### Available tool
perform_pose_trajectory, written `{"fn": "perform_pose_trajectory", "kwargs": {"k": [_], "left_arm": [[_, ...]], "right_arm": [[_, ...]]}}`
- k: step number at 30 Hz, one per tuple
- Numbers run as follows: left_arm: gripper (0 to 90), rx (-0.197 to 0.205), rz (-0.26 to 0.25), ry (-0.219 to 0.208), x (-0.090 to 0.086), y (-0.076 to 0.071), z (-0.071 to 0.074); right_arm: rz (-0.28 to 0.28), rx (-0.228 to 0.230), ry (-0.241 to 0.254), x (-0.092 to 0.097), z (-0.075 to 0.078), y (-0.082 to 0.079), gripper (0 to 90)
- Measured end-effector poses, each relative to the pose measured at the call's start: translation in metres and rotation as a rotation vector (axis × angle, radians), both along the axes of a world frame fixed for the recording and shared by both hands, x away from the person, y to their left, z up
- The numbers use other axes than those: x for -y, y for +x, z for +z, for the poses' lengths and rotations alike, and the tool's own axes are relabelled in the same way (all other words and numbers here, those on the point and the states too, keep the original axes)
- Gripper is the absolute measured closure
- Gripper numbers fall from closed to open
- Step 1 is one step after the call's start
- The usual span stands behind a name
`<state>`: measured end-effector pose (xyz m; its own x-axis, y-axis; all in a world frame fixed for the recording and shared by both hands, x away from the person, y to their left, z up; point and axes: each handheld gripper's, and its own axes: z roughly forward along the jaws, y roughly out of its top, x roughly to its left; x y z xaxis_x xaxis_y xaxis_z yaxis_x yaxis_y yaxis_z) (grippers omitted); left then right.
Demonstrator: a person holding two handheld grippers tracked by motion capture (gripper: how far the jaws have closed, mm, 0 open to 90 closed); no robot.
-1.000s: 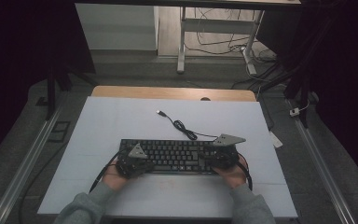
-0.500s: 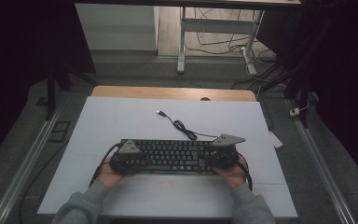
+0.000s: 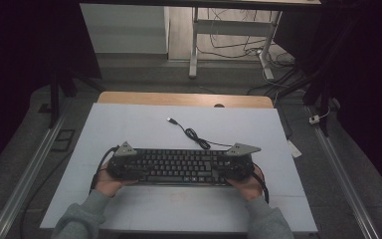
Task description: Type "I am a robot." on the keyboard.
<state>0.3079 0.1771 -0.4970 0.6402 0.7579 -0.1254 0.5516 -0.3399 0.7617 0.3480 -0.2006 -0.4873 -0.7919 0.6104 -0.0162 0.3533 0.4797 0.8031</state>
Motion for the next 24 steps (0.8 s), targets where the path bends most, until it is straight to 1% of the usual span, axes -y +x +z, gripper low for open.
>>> {"fn": "perform_pose_trajectory", "kwargs": {"k": [14,24], "left_arm": [[36.4,0.008,0.025,0.004,-0.0068,0.001,0.0038],[41.1,0.012,0.035,0.006,-0.0106,0.0015,0.0047]], "right_arm": [[-0.001,-0.001,0.001,0.0004,-0.0002,0.0003,54.8],[-0.005,0.001,0.0,0.0012,-0.0001,0.0006,54.8]]}}
